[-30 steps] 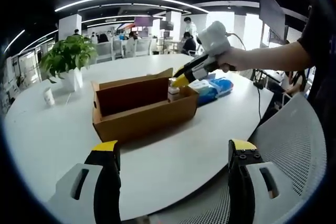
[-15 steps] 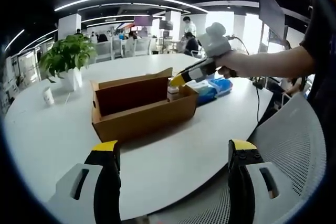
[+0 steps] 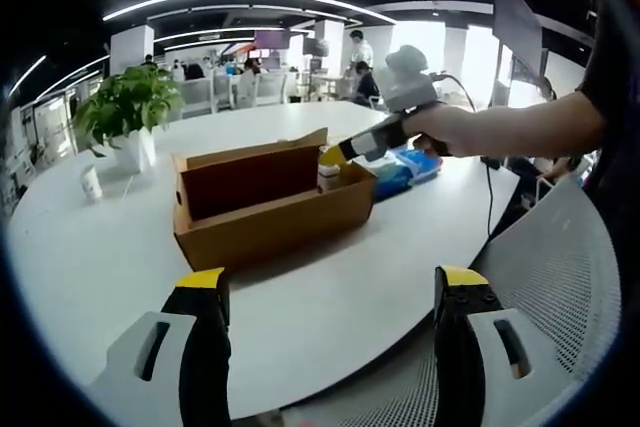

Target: Operate the shoe box by opening the lid, removing the specified soft item, and placing it in the target area until the item is outside and the box remains undamaged.

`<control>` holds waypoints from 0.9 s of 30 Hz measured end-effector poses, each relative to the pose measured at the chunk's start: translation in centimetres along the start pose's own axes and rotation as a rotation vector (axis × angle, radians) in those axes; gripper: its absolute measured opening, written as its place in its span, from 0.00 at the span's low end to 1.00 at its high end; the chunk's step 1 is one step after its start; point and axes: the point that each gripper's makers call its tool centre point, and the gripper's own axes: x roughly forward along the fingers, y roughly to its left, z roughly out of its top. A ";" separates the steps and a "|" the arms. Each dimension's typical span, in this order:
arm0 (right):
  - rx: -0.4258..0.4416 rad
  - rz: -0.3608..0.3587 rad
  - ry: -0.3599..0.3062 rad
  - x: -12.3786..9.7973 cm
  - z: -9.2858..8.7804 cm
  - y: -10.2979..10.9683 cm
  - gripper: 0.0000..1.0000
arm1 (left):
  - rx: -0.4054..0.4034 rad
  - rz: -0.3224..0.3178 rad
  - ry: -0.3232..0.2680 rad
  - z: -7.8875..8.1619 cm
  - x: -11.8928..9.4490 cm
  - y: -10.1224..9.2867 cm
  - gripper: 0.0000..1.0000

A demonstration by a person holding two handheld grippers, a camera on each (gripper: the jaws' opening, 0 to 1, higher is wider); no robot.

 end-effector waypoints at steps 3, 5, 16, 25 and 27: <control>0.004 0.004 0.004 0.1 0.0 -0.1 0.16 | -0.001 -0.001 0.000 0.0 0.0 0.0 0.83; -0.002 0.003 0.004 0.1 0.0 -0.1 0.15 | 0.000 -0.001 0.001 0.0 0.0 0.0 0.83; -0.038 0.015 0.009 -0.2 -0.3 -0.1 0.18 | 0.001 -0.005 0.003 -0.1 0.0 -0.1 0.83; -0.061 0.024 0.012 -0.3 -0.4 0.0 0.18 | 0.002 -0.006 0.002 -0.1 0.0 -0.1 0.83; -0.069 0.029 0.016 -0.3 -0.5 0.1 0.18 | 0.003 -0.005 0.001 0.0 -0.1 -0.1 0.83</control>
